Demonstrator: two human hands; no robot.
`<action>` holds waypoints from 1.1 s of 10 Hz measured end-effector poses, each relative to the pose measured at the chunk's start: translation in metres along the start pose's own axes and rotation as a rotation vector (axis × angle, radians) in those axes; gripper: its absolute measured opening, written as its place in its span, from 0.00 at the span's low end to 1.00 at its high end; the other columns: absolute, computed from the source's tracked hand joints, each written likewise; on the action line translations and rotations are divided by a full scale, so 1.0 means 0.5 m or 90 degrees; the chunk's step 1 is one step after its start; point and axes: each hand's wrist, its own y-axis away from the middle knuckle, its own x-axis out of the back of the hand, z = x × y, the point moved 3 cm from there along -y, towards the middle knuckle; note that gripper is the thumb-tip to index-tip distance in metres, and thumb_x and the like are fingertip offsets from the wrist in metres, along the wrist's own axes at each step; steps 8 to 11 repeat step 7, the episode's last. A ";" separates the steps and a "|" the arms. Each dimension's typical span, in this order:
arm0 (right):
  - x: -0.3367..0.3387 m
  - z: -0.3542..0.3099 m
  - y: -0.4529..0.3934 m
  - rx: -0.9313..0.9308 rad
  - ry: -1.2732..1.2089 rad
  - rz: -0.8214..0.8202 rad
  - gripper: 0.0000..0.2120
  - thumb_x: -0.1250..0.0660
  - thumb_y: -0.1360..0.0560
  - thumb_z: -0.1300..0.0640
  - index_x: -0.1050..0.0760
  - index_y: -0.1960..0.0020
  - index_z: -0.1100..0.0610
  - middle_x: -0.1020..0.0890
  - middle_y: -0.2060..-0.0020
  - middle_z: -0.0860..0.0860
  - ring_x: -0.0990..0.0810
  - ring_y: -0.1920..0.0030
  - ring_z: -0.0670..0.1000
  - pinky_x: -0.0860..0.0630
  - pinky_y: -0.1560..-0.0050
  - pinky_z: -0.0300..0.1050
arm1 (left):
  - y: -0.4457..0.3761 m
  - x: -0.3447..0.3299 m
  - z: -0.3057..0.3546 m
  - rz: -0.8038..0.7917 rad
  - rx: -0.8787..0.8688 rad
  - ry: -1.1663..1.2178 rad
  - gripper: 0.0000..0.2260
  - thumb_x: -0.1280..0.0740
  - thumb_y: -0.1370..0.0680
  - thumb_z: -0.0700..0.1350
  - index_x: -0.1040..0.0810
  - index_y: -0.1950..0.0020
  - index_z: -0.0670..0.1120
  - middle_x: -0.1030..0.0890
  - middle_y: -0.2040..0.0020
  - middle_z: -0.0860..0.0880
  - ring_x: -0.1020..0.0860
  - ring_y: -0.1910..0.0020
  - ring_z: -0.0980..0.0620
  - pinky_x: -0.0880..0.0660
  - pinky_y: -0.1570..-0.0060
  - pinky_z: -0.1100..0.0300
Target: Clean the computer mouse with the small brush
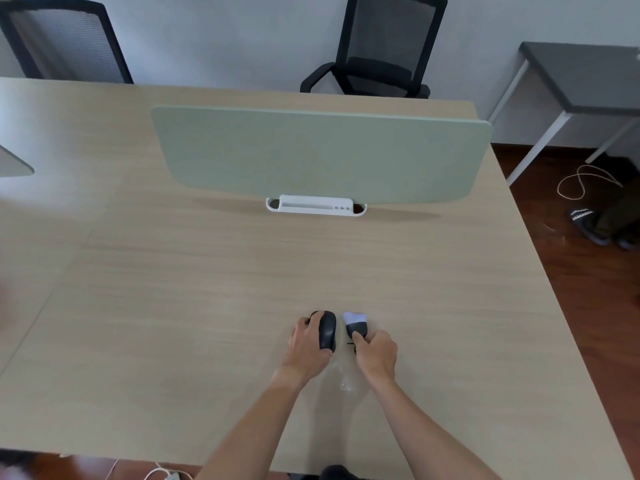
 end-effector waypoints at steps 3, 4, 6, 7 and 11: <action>-0.024 0.021 -0.022 -0.014 0.010 -0.013 0.13 0.32 0.27 0.53 0.24 0.61 0.64 0.17 0.62 0.58 0.20 0.61 0.59 0.28 0.63 0.44 | -0.003 -0.003 -0.009 0.020 -0.007 0.002 0.33 0.34 0.28 0.42 0.41 0.25 0.53 0.34 0.35 0.46 0.33 0.37 0.41 0.31 0.36 0.51; -0.025 0.021 -0.023 -0.014 0.011 -0.016 0.13 0.31 0.27 0.54 0.24 0.60 0.65 0.17 0.62 0.59 0.21 0.61 0.59 0.28 0.63 0.45 | 0.002 0.000 -0.010 0.025 -0.016 0.002 0.33 0.34 0.28 0.42 0.41 0.25 0.53 0.34 0.36 0.46 0.32 0.37 0.42 0.32 0.35 0.52; 0.004 0.004 0.008 0.001 -0.019 -0.013 0.15 0.31 0.26 0.55 0.31 0.66 0.60 0.23 0.69 0.55 0.26 0.67 0.55 0.30 0.66 0.46 | 0.018 0.010 -0.023 0.103 -0.069 0.099 0.27 0.34 0.27 0.45 0.36 0.29 0.53 0.29 0.41 0.48 0.31 0.40 0.48 0.30 0.39 0.54; 0.041 -0.012 0.035 0.029 -0.047 -0.001 0.12 0.32 0.26 0.54 0.27 0.62 0.61 0.21 0.66 0.53 0.23 0.63 0.55 0.27 0.62 0.47 | 0.026 0.021 -0.056 0.238 -0.107 0.075 0.17 0.41 0.21 0.41 0.31 0.32 0.43 0.26 0.38 0.46 0.30 0.40 0.46 0.29 0.39 0.51; 0.041 -0.012 0.035 0.029 -0.047 -0.001 0.12 0.32 0.26 0.54 0.27 0.62 0.61 0.21 0.66 0.53 0.23 0.63 0.55 0.27 0.62 0.47 | 0.026 0.021 -0.056 0.238 -0.107 0.075 0.17 0.41 0.21 0.41 0.31 0.32 0.43 0.26 0.38 0.46 0.30 0.40 0.46 0.29 0.39 0.51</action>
